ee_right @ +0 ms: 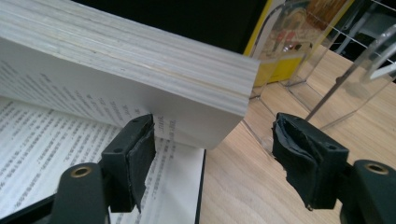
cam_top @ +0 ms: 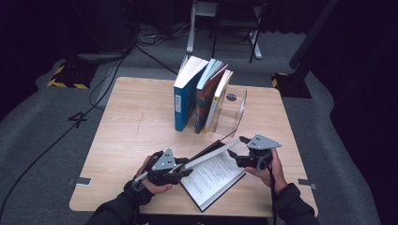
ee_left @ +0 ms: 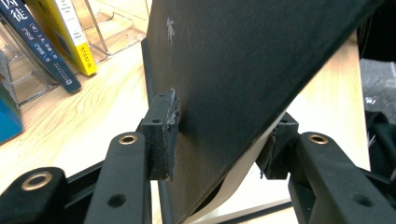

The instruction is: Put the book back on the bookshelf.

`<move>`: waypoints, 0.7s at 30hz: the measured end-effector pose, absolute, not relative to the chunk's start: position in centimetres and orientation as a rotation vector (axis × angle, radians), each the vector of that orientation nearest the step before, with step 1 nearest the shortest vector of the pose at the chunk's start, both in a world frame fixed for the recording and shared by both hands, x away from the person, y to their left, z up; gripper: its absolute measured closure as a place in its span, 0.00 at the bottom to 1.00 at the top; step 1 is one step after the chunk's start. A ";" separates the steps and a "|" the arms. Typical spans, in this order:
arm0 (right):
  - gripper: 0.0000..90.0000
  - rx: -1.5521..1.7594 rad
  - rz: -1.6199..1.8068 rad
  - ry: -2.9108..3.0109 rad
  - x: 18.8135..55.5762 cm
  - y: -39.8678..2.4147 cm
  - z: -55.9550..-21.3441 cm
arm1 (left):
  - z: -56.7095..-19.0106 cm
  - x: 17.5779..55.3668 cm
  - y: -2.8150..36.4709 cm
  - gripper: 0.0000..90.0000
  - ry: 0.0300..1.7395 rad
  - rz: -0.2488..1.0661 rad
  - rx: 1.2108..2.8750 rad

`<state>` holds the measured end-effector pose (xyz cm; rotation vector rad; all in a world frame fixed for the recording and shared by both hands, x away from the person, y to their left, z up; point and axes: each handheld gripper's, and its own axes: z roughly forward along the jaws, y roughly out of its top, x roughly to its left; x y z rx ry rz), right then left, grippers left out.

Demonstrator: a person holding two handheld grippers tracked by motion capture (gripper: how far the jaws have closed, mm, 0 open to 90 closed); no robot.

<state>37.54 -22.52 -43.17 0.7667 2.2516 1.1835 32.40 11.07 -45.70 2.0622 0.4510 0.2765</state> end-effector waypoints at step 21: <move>0.30 0.746 1.267 2.287 39.6 -22.7 -42.8 | -45.6 34.7 11.5 0.76 0.438 0.265 2.030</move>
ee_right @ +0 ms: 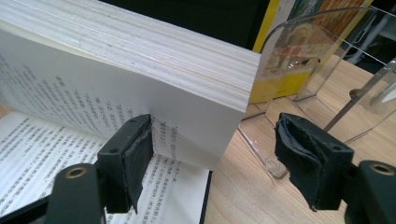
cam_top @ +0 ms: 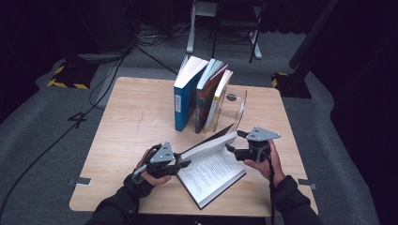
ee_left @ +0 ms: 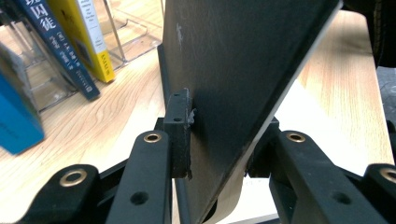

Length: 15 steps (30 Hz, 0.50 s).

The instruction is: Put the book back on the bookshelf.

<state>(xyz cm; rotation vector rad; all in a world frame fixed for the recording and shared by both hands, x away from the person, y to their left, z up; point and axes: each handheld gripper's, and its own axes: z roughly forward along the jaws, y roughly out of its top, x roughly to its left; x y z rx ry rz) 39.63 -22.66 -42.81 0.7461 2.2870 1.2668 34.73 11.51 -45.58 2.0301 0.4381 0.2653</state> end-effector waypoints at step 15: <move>0.26 0.686 1.361 2.381 39.3 -26.2 -44.3 | -45.5 36.5 9.7 0.75 0.296 0.134 2.033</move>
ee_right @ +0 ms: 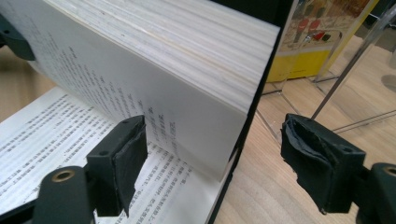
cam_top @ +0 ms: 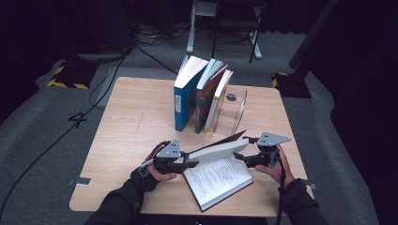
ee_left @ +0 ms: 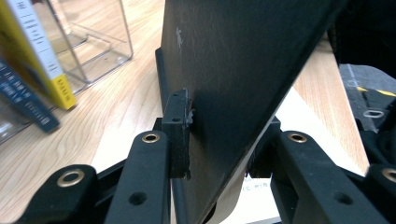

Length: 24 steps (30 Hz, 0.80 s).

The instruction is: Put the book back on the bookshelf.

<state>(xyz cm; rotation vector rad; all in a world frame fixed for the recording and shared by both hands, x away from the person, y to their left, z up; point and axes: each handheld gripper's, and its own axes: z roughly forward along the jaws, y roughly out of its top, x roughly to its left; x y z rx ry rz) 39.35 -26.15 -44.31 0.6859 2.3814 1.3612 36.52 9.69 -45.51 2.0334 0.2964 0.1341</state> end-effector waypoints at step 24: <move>0.27 0.630 1.355 2.355 38.5 -25.8 -43.9 | -44.7 37.7 11.0 0.76 0.233 0.104 2.073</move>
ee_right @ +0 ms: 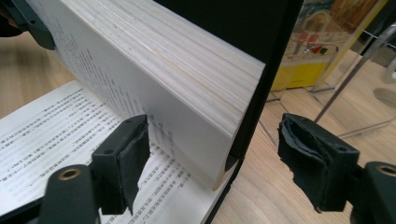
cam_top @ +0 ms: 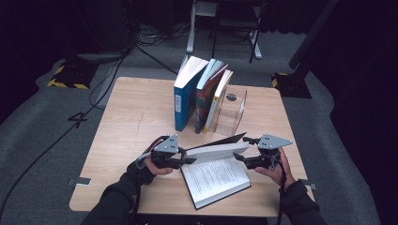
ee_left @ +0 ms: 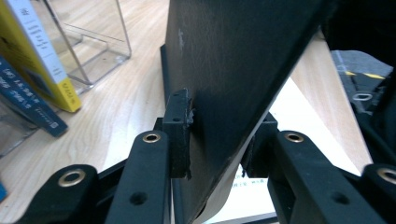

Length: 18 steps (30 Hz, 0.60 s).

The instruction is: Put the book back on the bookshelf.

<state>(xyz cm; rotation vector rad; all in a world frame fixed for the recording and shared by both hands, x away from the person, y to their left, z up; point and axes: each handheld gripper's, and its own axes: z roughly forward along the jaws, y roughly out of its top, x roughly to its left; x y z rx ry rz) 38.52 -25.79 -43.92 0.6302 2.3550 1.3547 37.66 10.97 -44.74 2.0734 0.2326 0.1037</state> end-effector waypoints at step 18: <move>0.36 0.528 1.396 2.412 39.6 -23.7 -44.0 | -44.8 37.5 12.4 0.60 0.386 0.181 2.043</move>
